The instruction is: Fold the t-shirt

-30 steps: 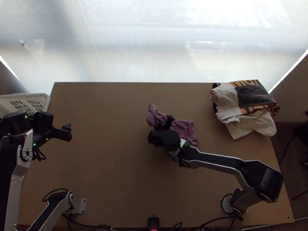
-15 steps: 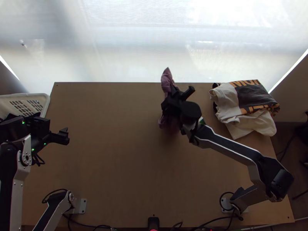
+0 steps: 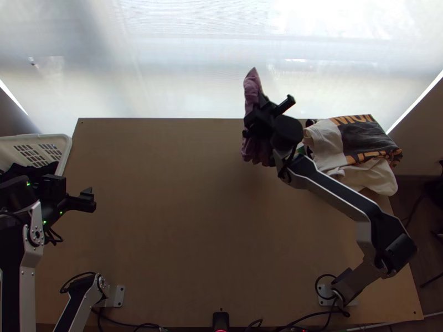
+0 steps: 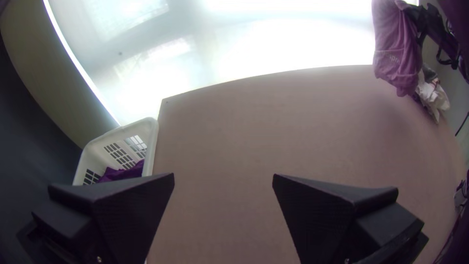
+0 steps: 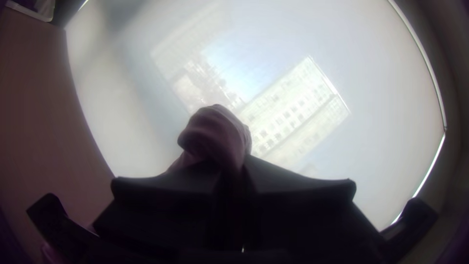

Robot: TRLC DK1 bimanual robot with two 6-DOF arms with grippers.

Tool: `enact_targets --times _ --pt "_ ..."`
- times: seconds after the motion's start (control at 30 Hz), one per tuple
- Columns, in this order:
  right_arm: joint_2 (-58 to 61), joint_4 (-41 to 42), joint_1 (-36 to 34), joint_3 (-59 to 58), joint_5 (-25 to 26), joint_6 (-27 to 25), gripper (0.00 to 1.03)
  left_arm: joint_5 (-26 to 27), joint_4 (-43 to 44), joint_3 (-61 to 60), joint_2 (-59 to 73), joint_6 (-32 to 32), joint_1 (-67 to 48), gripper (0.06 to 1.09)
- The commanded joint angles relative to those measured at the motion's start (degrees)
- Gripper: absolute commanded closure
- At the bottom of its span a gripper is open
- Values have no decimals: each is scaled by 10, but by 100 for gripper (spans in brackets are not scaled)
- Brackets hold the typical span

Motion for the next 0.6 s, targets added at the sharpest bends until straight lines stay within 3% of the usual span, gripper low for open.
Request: enact_targets --times 0.0,0.23,0.57 --pt "8 -17 -65 49 -29 5 100 -1 -5 -6 -10 -1 8 11" --pt "10 -64 -150 90 -63 27 100 -2 -5 -13 -8 -7 5 11" --pt "7 -99 -340 75 -154 72 100 -12 -3 -11 3 -9 -6 11"
